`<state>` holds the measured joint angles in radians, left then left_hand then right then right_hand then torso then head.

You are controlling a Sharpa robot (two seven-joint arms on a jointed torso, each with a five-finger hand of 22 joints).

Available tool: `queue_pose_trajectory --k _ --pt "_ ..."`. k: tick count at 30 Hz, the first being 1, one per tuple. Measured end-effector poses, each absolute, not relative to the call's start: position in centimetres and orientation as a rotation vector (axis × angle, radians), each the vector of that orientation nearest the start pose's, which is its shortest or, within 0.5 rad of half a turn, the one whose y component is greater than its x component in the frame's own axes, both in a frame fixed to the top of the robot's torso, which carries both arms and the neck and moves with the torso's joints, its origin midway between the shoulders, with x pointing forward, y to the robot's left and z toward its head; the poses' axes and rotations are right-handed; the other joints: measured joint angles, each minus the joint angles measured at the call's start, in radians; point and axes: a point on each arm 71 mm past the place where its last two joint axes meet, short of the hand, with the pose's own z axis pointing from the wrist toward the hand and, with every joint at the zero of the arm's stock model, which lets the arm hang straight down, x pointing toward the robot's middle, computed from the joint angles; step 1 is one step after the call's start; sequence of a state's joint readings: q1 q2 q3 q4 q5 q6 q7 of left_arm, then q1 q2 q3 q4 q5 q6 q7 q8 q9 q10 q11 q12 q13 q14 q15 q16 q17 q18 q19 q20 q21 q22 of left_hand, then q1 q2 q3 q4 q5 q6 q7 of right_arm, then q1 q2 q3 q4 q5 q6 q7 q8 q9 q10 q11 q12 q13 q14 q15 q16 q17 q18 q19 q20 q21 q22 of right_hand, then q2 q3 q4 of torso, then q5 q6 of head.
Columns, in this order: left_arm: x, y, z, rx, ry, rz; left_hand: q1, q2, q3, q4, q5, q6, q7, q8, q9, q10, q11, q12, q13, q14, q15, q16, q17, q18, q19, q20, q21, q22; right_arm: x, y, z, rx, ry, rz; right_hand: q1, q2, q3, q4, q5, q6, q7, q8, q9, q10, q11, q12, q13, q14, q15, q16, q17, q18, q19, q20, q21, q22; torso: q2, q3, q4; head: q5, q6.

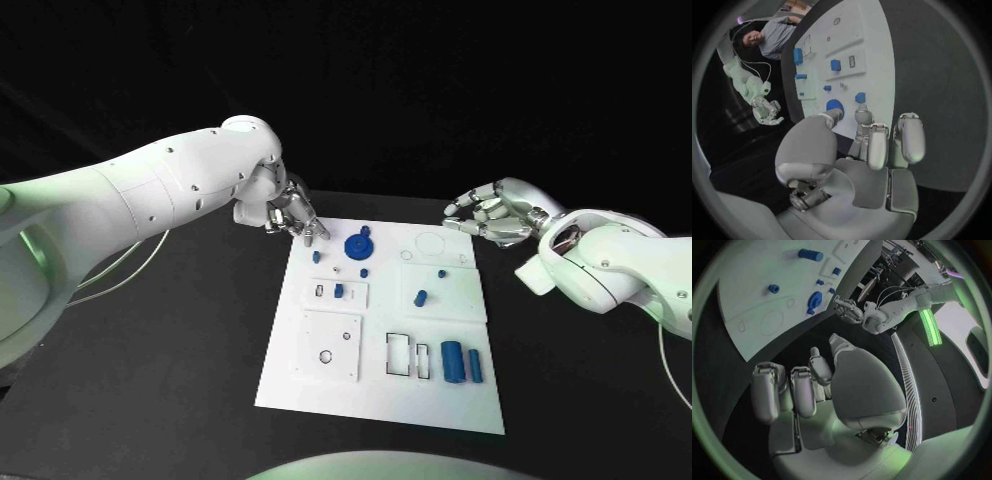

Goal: Assemble the parts on the task board

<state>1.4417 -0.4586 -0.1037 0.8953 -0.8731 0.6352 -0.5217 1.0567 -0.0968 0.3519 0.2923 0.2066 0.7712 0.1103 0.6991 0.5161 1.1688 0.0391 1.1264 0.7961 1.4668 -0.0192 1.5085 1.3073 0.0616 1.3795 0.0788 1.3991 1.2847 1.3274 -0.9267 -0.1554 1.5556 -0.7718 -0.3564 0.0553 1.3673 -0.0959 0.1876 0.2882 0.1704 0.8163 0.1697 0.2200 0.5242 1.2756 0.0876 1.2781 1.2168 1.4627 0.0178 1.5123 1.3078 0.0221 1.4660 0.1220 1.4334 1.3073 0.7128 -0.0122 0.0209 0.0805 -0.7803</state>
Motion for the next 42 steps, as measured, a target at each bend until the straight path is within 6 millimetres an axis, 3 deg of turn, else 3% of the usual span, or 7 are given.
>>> queue_pose_trajectory --k 17,42 --pt "58.5 20.1 -16.5 -0.098 2.57 -0.205 0.0 0.0 0.0 0.0 0.0 0.0 0.0 0.0 0.005 0.0 0.0 0.003 0.0 0.0 0.0 0.004 0.0 0.0 0.0 0.0 0.0 0.002 48.8 -23.7 -16.4 0.408 1.703 0.97 0.0 0.0 0.0 0.0 0.0 0.0 0.0 0.0 0.0 0.0 0.0 0.0 0.0 0.0 0.0 0.0 0.0 0.0 0.0 0.0 0.0 0.001 -0.001 -0.0001 0.0001 0.002 -0.002" --pt "58.0 19.2 -17.8 -0.078 2.588 -0.212 0.007 0.007 0.0 0.0 0.0 -0.008 0.0 0.006 0.008 0.0 0.0 0.003 -0.003 0.0 0.0 0.004 0.0 0.0 0.0 0.0 0.0 -0.002 48.8 -23.6 -16.4 0.409 1.704 0.971 -0.005 0.005 0.0 0.0 0.0 0.0 0.0 0.0 -0.001 0.0 0.0 0.0 0.0 0.004 -0.004 0.0 0.0 0.0 0.0 0.0 0.0 0.0 -0.001 0.0012 0.0 0.002 -0.005"
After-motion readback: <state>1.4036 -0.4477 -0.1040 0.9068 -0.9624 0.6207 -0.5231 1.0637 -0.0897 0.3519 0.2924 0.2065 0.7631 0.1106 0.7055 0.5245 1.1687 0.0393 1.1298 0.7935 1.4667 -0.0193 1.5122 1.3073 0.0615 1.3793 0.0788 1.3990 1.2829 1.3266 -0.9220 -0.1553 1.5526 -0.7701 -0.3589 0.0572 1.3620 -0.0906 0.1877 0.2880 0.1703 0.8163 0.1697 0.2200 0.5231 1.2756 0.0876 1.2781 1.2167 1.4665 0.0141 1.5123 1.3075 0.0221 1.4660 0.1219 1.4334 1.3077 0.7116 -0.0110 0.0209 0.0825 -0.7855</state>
